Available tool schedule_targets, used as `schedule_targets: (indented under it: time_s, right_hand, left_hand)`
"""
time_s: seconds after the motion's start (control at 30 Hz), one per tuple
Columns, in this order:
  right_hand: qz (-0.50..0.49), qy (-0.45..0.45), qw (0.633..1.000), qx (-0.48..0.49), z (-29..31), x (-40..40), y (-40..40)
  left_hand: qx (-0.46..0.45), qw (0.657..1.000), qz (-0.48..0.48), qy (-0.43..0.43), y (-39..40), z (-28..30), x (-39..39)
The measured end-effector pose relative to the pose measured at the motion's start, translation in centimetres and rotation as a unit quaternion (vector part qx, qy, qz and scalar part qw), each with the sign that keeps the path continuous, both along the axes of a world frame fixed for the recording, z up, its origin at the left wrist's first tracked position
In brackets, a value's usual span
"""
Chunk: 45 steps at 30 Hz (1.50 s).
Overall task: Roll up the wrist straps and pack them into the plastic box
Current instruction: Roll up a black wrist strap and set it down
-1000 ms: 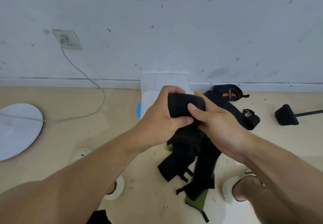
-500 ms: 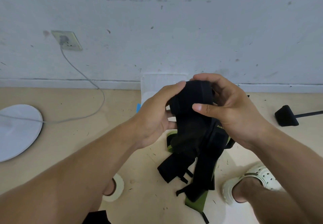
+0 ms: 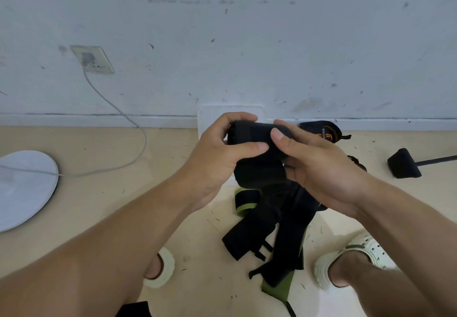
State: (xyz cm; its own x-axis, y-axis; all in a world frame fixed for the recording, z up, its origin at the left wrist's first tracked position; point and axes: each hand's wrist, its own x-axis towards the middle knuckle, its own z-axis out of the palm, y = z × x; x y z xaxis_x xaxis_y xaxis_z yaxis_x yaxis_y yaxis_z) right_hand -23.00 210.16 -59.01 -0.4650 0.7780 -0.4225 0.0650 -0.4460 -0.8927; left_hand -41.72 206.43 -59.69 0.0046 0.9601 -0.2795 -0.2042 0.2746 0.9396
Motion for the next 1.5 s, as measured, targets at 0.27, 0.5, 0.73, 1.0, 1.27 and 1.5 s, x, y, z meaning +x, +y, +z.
schedule_targets:
  time_s: [0.27,0.5,0.73,1.0,1.27,1.5]
  right_hand:
    - [0.031,-0.019,0.999,0.023,-0.1,-0.6,-1.0]
    - [-0.063,0.051,0.996,0.031,-0.2,-0.4,-0.6]
    - [-0.070,0.039,0.992,0.094,-0.2,-0.2,-0.4]
    - [-0.061,0.029,0.998,0.001,0.1,-0.5,-0.2]
    - [-0.045,0.045,0.995,-0.081,0.4,-0.7,-0.6]
    - [-0.098,0.084,0.990,-0.063,0.1,-0.7,-0.5]
  left_hand:
    - [-0.026,0.999,-0.026,0.025,-0.6,-0.1,0.6]
    - [-0.040,0.999,-0.012,-0.010,-0.5,0.6,1.1]
    - [-0.096,0.995,0.000,0.009,-0.1,0.9,1.1]
    - [-0.058,0.998,0.032,0.019,-0.1,0.4,0.7]
    - [0.002,0.999,0.003,0.051,-0.4,0.2,0.6]
    - [-0.029,0.999,0.023,-0.003,-0.2,0.3,1.3]
